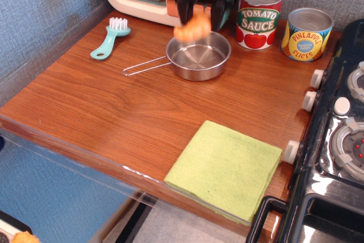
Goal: Move the croissant between the cans and green towel
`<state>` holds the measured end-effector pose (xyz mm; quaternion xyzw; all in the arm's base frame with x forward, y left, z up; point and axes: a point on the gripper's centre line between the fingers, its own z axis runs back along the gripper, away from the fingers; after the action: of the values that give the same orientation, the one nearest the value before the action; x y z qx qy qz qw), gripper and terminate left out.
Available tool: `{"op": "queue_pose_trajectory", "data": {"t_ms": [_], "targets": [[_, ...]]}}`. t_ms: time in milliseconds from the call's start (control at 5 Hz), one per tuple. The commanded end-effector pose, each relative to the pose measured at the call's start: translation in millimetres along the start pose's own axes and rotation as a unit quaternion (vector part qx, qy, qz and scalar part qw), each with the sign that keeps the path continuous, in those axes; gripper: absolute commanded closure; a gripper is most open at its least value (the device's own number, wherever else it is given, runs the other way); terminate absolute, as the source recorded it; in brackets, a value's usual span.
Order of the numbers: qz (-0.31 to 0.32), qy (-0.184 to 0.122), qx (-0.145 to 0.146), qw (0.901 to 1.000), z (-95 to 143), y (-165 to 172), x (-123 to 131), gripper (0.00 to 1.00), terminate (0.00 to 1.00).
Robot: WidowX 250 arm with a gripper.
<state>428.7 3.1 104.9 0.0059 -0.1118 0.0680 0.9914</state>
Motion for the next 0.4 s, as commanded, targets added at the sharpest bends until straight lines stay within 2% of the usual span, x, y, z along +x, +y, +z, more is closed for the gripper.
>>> {"op": "queue_pose_trajectory", "data": {"t_ms": [0,200], "targets": [[-0.086,-0.010,-0.054,0.9947,27.0,-59.2,-33.6,1.00,0.00],[-0.115,0.024,-0.052,0.9917,1.5,-90.0,-50.8,1.00,0.00]]}}
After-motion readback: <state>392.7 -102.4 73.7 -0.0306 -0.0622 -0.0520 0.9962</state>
